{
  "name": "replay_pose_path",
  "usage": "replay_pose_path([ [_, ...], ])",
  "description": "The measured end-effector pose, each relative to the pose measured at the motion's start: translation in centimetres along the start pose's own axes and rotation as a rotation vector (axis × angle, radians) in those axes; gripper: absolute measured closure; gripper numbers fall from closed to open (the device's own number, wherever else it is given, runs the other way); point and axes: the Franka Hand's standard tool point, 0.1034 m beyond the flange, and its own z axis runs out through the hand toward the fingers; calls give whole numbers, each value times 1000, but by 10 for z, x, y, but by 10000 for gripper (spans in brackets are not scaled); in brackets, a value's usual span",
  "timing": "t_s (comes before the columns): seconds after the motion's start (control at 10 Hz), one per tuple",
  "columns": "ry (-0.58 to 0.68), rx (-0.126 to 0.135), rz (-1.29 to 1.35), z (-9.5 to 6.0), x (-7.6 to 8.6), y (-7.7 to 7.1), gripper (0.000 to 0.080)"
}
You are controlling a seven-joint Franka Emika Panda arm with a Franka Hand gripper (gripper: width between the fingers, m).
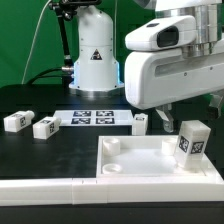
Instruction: Assemble one leg
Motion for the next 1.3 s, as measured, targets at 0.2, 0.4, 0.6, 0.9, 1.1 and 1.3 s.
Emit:
replay_pose_path([
  [0.2, 12, -8, 41, 5, 2, 7, 151],
  [0.4, 15, -7, 25, 7, 9, 14, 151],
  [0.6, 16, -5, 28, 11, 9, 12, 151],
  [0.9, 15, -5, 22, 12, 9, 11, 247],
  [1.1, 15, -5, 22, 12, 9, 11, 509],
  [1.3, 15, -4, 52, 12, 9, 11, 509],
])
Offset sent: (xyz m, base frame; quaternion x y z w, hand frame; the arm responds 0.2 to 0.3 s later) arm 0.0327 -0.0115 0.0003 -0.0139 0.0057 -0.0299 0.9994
